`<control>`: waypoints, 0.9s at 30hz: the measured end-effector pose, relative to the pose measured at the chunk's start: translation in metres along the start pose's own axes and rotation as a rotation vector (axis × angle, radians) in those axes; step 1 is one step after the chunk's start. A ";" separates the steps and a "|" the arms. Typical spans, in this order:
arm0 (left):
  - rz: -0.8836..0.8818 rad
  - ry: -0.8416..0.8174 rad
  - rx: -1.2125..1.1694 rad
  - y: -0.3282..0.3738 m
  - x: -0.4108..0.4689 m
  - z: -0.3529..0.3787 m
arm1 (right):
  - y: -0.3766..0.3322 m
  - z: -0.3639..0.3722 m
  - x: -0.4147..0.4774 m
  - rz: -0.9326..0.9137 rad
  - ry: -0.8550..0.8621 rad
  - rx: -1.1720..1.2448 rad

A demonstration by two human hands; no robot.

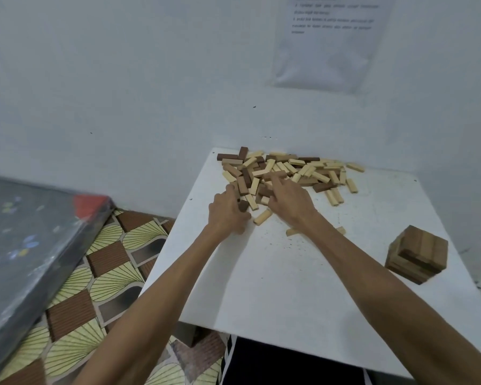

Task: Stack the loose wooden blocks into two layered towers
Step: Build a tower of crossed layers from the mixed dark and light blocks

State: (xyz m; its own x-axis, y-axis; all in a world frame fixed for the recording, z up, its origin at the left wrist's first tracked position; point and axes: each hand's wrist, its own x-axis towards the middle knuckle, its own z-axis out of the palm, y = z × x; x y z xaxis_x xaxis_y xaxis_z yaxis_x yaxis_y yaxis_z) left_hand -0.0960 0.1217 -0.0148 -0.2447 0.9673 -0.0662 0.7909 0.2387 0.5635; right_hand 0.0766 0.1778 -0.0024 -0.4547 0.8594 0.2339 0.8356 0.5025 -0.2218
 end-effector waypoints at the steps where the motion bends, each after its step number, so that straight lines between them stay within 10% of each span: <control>1: -0.003 0.010 -0.046 0.000 0.000 0.000 | 0.001 0.000 -0.004 0.011 0.011 0.004; 10: -0.001 0.262 -0.261 0.003 0.008 -0.015 | -0.006 -0.001 -0.013 0.028 0.058 0.077; 27: -0.073 0.146 -0.098 0.003 0.030 -0.014 | -0.009 0.003 -0.013 0.112 0.049 0.270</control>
State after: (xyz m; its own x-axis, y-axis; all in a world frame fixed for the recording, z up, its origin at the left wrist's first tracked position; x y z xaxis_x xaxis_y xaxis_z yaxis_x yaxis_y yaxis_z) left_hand -0.1092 0.1505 -0.0036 -0.3842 0.9232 0.0067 0.7116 0.2915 0.6392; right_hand 0.0742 0.1622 -0.0061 -0.3432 0.9087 0.2375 0.7649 0.4172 -0.4907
